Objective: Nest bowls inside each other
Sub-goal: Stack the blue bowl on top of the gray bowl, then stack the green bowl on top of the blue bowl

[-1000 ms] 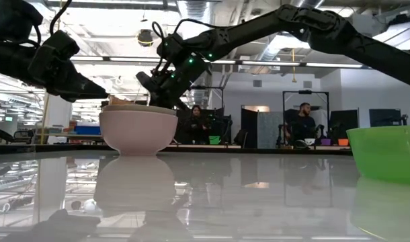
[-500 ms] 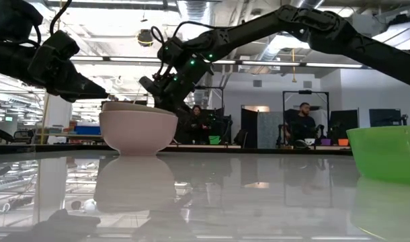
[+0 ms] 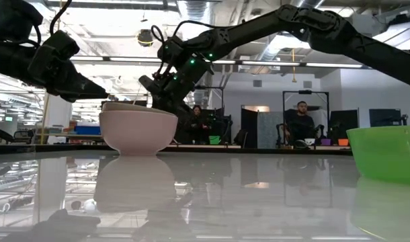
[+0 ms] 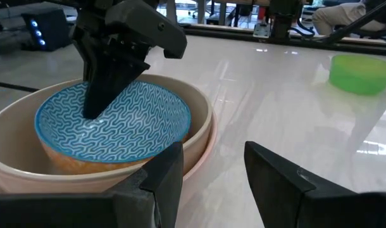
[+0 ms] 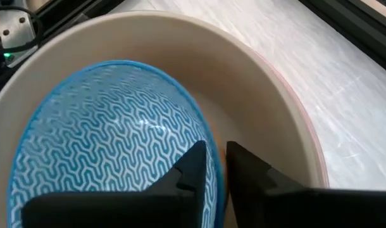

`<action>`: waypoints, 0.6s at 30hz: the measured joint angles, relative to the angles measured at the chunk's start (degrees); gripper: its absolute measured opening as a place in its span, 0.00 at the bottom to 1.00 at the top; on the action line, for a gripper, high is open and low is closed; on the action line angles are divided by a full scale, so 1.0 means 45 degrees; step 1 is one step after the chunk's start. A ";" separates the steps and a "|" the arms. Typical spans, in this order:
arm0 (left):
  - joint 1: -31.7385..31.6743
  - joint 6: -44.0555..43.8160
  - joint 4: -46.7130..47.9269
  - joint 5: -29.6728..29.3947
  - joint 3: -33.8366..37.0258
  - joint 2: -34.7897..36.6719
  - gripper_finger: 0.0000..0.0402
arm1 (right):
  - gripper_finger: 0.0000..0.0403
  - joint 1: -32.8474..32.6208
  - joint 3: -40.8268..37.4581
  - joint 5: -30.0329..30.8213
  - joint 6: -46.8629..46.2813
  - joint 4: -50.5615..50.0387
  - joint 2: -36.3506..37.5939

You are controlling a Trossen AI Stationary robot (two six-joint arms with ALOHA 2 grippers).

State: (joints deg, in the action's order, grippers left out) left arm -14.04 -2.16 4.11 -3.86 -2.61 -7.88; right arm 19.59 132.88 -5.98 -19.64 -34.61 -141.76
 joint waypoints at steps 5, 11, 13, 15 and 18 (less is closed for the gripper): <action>0.0004 0.0001 0.0001 0.0000 0.0000 0.0000 0.39 | 0.27 0.0000 0.0005 0.0000 0.0000 0.0023 0.0015; 0.0004 0.0001 0.0001 0.0000 0.0000 0.0000 0.39 | 0.38 -0.0034 0.0005 0.0122 0.0081 0.0019 0.0015; 0.0002 -0.0004 0.0001 0.0000 0.0000 0.0000 0.39 | 0.42 -0.0034 0.0005 0.0314 0.0290 0.0023 0.0025; 0.0004 0.0000 0.0001 0.0000 0.0000 0.0000 0.39 | 0.45 -0.0034 0.0110 0.0385 0.0448 -0.0084 0.0030; 0.0004 -0.0004 0.0001 0.0000 0.0000 0.0000 0.39 | 0.50 -0.0024 0.0476 0.0430 0.0531 -0.0463 0.0030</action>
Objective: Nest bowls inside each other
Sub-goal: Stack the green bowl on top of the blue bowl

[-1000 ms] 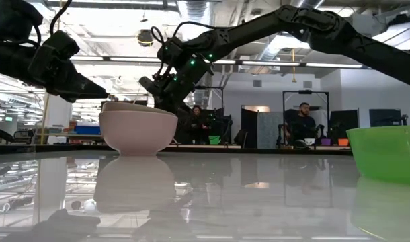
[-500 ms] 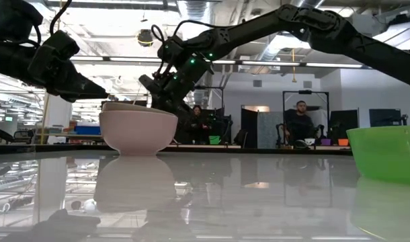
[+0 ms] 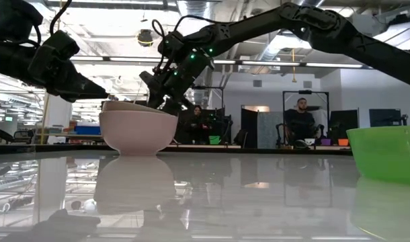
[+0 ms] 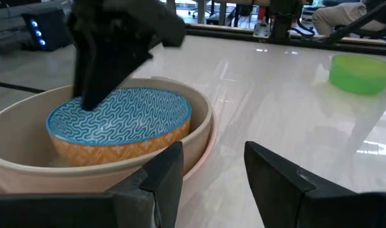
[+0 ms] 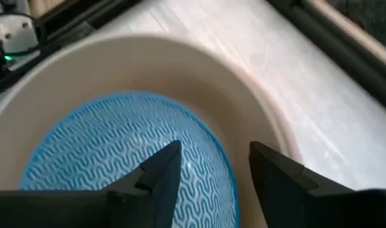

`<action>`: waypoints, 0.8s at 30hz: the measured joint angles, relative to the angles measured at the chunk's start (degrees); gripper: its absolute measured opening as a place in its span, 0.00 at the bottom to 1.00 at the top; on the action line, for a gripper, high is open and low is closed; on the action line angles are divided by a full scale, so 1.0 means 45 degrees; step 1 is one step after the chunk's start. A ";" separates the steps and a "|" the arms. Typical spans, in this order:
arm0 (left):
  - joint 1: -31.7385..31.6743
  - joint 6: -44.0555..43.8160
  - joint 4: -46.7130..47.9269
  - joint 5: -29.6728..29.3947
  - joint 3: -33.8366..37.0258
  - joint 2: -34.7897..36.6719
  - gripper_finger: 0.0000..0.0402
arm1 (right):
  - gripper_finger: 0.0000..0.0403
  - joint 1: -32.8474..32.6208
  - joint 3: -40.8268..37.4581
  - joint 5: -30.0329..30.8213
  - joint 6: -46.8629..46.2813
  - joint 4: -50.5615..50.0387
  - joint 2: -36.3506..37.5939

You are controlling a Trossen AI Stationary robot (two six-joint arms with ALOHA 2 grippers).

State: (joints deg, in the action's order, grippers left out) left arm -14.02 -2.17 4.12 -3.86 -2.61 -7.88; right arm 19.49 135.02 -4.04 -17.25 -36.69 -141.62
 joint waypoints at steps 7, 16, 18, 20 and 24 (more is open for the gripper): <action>0.0000 0.0001 -0.0005 -0.0004 0.0000 0.0000 0.39 | 0.54 0.0029 -0.0068 0.0007 0.0183 -0.0463 0.0752; 0.0000 0.0005 -0.0013 0.0015 0.0000 0.0005 0.39 | 0.52 -0.0643 -0.0053 -0.0185 0.0281 -0.3484 0.2148; -0.0003 0.0000 -0.0003 0.0016 0.0000 0.0000 0.39 | 0.52 -0.1002 -0.0053 -0.0447 0.0372 -0.4860 0.2420; 0.0000 0.0000 -0.0023 0.0019 0.0000 0.0005 0.39 | 0.52 -0.1408 -0.0053 -0.0525 0.0520 -0.6117 0.2624; 0.0000 0.0003 -0.0015 0.0013 0.0000 0.0000 0.39 | 0.52 -0.2364 -0.0053 -0.0517 0.0552 -0.9062 0.2778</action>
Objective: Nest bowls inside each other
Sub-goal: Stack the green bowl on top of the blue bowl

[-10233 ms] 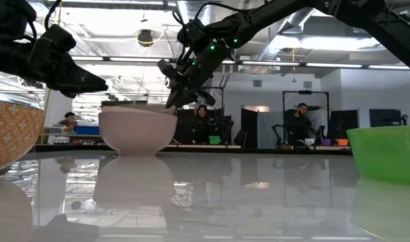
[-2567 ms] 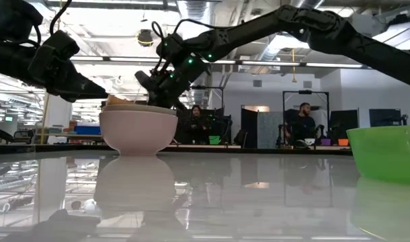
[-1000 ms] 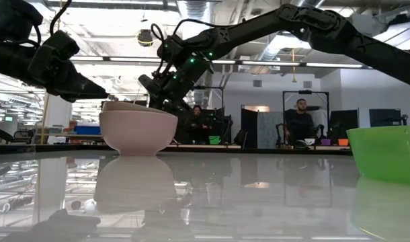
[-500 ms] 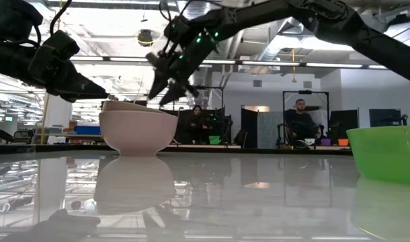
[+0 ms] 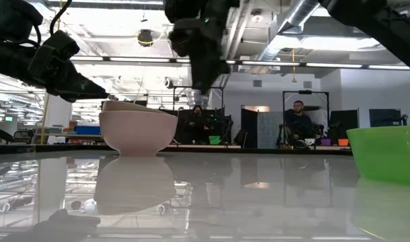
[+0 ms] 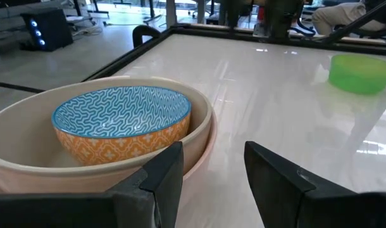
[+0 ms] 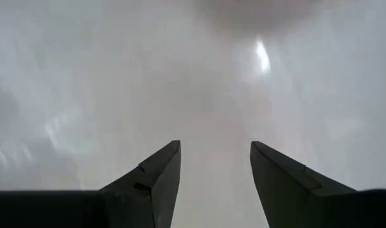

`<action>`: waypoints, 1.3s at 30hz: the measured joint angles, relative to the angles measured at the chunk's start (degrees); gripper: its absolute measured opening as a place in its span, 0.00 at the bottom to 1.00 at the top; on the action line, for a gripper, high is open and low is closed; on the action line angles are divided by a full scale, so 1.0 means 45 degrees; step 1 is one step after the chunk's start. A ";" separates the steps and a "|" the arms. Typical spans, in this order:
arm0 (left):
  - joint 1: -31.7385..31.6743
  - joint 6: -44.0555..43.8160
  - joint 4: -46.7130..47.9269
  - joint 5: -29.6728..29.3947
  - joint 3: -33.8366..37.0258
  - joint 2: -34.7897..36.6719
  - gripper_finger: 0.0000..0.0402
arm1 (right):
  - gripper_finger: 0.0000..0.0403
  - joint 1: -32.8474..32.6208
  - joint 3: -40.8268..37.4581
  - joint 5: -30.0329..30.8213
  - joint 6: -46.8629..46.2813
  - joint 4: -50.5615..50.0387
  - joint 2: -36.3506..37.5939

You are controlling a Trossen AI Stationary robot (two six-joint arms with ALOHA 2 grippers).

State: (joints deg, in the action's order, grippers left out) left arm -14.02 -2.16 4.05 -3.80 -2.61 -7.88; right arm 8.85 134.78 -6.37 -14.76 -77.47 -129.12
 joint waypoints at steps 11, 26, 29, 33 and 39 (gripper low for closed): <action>-0.0002 -0.0001 0.0005 -0.0010 0.0000 0.0000 0.39 | 0.52 -0.3532 -0.0019 0.0210 -0.0386 -0.2757 -0.0107; -0.0001 0.0000 0.0010 -0.0013 0.0000 0.0000 0.39 | 0.49 -0.6478 -0.0294 0.1889 -0.2072 -0.2746 0.0322; -0.0002 -0.0001 0.0005 -0.0013 0.0000 0.0000 0.39 | 0.49 -0.6774 -0.1573 0.2074 -0.2969 -0.2752 0.1120; -0.0003 0.0002 0.0006 -0.0013 0.0000 0.0000 0.39 | 0.49 -0.7123 -0.4634 0.2459 -0.4834 -0.2749 0.2966; 0.0000 0.0002 0.0005 -0.0015 0.0000 0.0005 0.39 | 0.49 -0.7521 -1.0015 0.2388 -0.8228 -0.0876 0.6135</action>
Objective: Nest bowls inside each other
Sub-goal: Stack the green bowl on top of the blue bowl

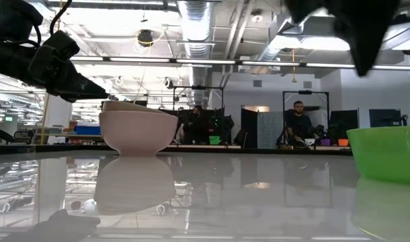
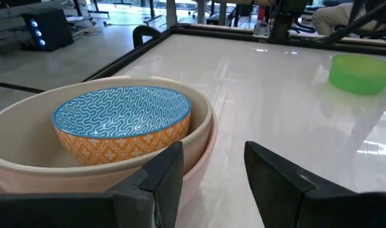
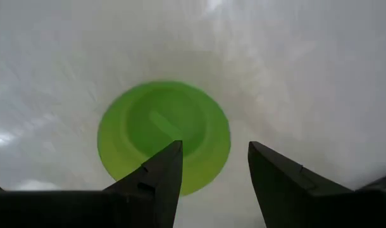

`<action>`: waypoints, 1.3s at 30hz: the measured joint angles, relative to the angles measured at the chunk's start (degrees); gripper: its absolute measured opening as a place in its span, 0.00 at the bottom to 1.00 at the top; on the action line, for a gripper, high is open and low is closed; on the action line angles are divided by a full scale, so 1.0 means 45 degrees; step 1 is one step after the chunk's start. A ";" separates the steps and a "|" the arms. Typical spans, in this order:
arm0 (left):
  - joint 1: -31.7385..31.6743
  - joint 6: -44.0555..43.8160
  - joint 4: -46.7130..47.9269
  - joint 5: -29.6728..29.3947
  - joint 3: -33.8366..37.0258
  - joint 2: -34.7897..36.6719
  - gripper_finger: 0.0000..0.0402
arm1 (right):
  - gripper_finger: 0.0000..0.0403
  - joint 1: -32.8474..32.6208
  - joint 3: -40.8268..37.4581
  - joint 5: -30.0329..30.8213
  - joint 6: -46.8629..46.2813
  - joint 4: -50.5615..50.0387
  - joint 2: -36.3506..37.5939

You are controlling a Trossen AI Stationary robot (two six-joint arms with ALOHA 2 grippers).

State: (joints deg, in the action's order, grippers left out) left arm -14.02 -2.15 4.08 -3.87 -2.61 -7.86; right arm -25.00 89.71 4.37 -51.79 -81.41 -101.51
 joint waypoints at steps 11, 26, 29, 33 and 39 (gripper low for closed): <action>-0.0001 0.0000 0.0000 0.0001 0.0000 -0.0001 0.39 | 0.49 -0.0888 -0.6357 -0.0674 -0.4572 0.4208 0.3622; -0.0003 -0.0001 0.0000 0.0002 0.0000 0.0000 0.39 | 0.49 -0.1135 -0.7417 0.0007 -0.5198 0.6225 0.3280; -0.0005 0.0000 0.0000 0.0002 0.0000 0.0000 0.39 | 0.49 -0.1057 -0.7417 -0.0003 -0.5058 0.6321 0.2852; 0.0000 -0.0004 0.0000 -0.0001 0.0000 -0.0001 0.39 | 0.49 -0.1023 -0.7417 0.0001 -0.4765 0.6617 0.2226; -0.0002 0.0000 0.0003 0.0002 0.0000 -0.0003 0.39 | 0.45 -0.0723 -0.7417 -0.0440 -0.3816 0.7512 0.1712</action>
State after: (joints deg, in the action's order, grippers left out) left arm -14.03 -2.15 4.09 -3.86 -2.61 -7.87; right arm -28.25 56.34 2.40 -68.96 -47.60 -93.81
